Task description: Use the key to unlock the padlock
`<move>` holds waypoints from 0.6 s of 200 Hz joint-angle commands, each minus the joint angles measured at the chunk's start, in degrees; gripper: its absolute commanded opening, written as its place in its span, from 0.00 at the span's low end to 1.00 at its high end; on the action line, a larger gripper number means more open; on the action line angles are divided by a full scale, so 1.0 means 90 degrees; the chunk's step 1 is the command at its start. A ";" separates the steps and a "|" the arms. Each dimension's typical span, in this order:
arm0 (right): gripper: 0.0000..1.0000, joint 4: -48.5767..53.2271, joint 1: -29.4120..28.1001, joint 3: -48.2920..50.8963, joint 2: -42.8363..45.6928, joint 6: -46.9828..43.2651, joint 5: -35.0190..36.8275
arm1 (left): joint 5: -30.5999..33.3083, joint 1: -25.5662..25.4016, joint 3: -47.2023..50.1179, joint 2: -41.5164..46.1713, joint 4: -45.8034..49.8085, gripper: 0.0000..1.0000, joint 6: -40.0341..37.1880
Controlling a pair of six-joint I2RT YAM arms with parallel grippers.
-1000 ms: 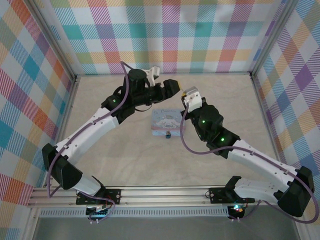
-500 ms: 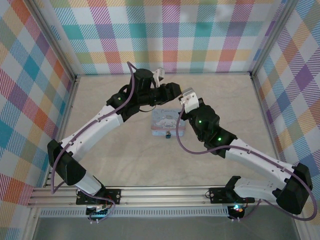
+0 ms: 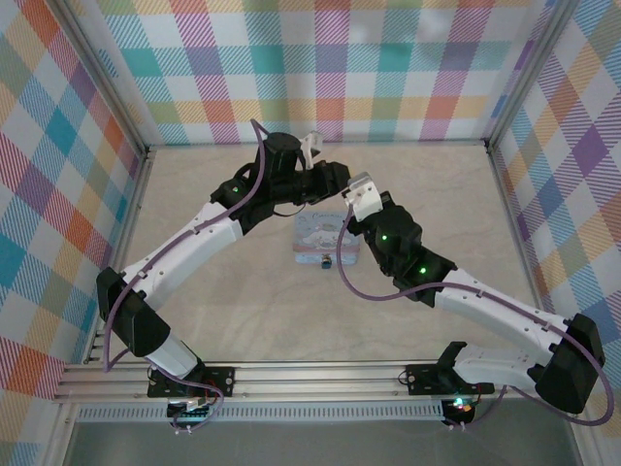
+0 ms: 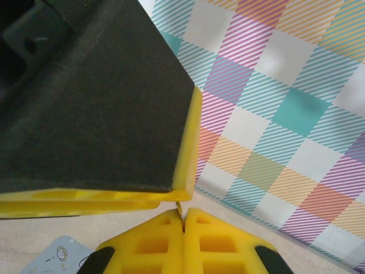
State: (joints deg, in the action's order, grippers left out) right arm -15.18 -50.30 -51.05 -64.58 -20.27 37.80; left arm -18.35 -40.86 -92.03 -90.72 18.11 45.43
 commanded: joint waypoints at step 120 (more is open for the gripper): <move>0.00 -0.0357 -0.0133 0.0079 0.0014 -0.0307 0.0272 | 0.0056 -0.0068 -0.0299 -0.0077 0.0166 0.05 -0.0089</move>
State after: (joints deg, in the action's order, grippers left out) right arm -15.42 -51.09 -50.87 -64.88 -22.00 39.05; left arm -18.33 -41.04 -93.01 -91.37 18.13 45.54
